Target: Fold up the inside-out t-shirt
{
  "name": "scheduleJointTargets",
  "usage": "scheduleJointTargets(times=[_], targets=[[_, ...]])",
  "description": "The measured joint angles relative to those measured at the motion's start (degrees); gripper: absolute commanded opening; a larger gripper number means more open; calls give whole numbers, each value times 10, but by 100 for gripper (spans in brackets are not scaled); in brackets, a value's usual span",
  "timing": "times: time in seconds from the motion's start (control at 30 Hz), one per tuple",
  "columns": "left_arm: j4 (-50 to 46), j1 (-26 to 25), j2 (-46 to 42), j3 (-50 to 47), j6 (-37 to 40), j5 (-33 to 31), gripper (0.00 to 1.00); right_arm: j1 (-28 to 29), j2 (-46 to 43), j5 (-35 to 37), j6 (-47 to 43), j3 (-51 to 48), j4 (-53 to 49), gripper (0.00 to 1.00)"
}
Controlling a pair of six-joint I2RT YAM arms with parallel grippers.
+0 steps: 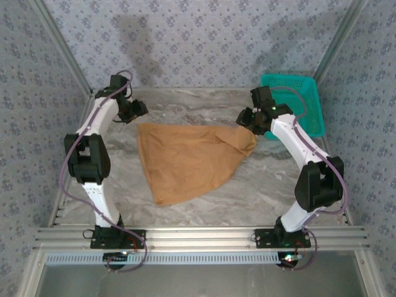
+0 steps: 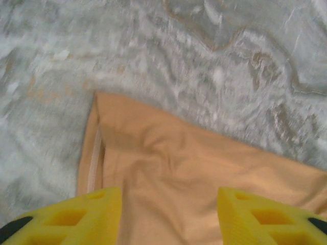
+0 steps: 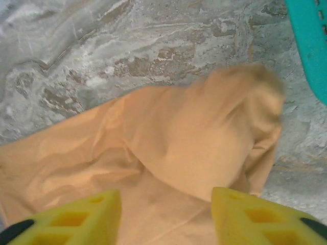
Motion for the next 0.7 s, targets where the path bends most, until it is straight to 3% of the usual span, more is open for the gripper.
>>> scheduleJointTargets(times=[0.2, 0.3, 0.43, 0.6, 0.7], targets=[[38, -46, -262, -299, -29, -27, 52, 21, -67, 0, -38, -106, -4, 58], [50, -96, -358, -426, -54, -16, 49, 31, -95, -3, -49, -185, -5, 55], [61, -169, -422, -546, -94, 0, 49, 30, -96, -12, -60, -250, -3, 55], [100, -249, -489, -669, -169, 6, 55, 26, -74, -21, -69, -264, 21, 56], [143, -273, -495, -716, -210, 6, 55, 25, -42, -26, -75, -263, 42, 55]])
